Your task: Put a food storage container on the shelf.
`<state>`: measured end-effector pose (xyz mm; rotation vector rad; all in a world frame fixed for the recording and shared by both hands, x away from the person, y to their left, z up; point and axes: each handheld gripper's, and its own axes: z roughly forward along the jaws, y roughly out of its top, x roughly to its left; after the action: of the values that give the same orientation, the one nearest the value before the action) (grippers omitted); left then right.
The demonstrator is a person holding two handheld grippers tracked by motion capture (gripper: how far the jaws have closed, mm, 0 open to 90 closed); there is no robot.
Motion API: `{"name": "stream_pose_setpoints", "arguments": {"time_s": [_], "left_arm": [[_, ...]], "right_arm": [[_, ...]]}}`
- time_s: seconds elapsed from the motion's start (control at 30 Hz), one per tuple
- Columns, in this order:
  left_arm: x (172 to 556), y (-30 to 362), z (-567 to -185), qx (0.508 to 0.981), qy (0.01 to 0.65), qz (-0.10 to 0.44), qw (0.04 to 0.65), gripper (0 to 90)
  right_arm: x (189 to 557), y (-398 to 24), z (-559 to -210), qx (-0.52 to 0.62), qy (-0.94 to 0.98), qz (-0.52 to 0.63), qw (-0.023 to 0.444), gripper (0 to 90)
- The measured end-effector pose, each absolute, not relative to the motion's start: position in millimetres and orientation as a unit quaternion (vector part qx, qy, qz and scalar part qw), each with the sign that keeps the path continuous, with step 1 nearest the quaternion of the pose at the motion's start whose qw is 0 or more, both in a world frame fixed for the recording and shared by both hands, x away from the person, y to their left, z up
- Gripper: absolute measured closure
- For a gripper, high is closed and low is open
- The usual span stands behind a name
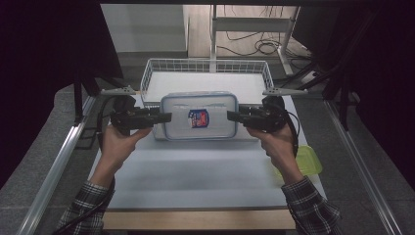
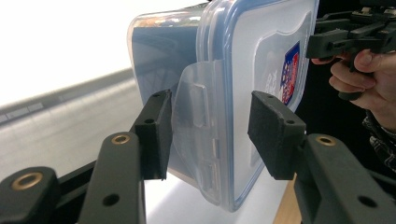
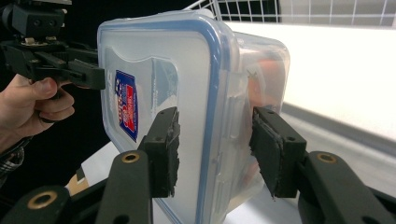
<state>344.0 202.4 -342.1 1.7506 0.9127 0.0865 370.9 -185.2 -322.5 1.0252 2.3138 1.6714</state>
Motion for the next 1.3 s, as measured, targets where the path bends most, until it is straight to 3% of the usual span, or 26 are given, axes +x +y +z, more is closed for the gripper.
{"name": "stream_pose_setpoints", "arguments": {"time_s": [0.63, 1.3], "left_arm": [[385.7, 207.1, -304.3, 0.731, 0.386, 0.045, 0.561, 51.0], [422.5, 204.3, -306.0, 0.713, 0.408, 0.031, 0.570, 50.7]], "right_arm": [[408.8, -182.4, -293.2, 0.342, 0.747, 0.567, 0.058, 52.5], [445.6, -182.5, -286.8, 0.368, 0.736, 0.566, 0.055, 51.5]]}}
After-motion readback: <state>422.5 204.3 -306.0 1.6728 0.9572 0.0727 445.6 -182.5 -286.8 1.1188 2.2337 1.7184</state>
